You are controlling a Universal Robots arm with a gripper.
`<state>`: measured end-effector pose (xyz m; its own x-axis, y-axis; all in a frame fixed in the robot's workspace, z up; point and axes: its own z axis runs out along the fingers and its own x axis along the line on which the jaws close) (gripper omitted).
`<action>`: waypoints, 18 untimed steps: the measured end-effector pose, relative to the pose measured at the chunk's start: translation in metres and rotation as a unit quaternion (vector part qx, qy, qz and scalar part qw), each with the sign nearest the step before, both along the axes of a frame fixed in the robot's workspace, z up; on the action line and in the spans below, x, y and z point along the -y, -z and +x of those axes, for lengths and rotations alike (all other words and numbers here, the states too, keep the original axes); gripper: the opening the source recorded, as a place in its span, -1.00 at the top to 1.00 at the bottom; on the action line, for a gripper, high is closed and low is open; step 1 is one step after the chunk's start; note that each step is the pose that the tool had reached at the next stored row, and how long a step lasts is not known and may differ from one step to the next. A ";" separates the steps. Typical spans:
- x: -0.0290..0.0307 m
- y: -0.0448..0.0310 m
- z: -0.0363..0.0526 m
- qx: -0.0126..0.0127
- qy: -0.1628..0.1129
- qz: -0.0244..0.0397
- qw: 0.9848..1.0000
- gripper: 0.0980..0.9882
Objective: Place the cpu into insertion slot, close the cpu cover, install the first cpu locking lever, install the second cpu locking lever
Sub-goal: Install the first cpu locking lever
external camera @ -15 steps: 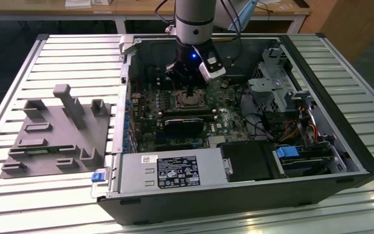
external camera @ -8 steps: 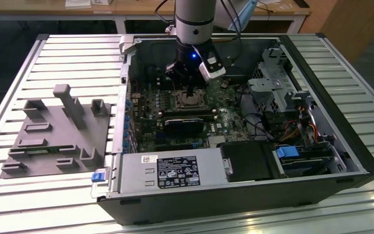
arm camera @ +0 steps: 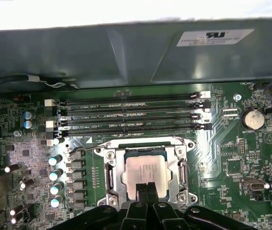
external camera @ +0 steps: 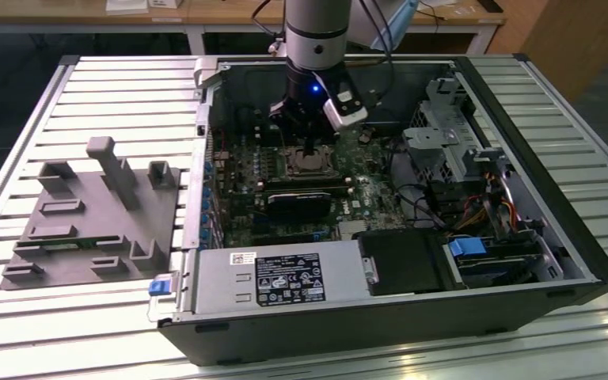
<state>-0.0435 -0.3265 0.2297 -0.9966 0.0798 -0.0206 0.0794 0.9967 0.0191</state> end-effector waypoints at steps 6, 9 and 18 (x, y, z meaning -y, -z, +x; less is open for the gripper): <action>0.0000 -0.0049 0.0000 0.000 0.000 0.000 1.000 0.99; 0.0000 -0.0049 0.0001 0.000 0.000 0.000 1.000 0.99; 0.0000 -0.0049 -0.0164 0.000 0.000 0.000 1.000 0.99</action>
<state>-0.0599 -0.3265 0.2346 -0.9966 0.0798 -0.0210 0.0794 0.9967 0.0193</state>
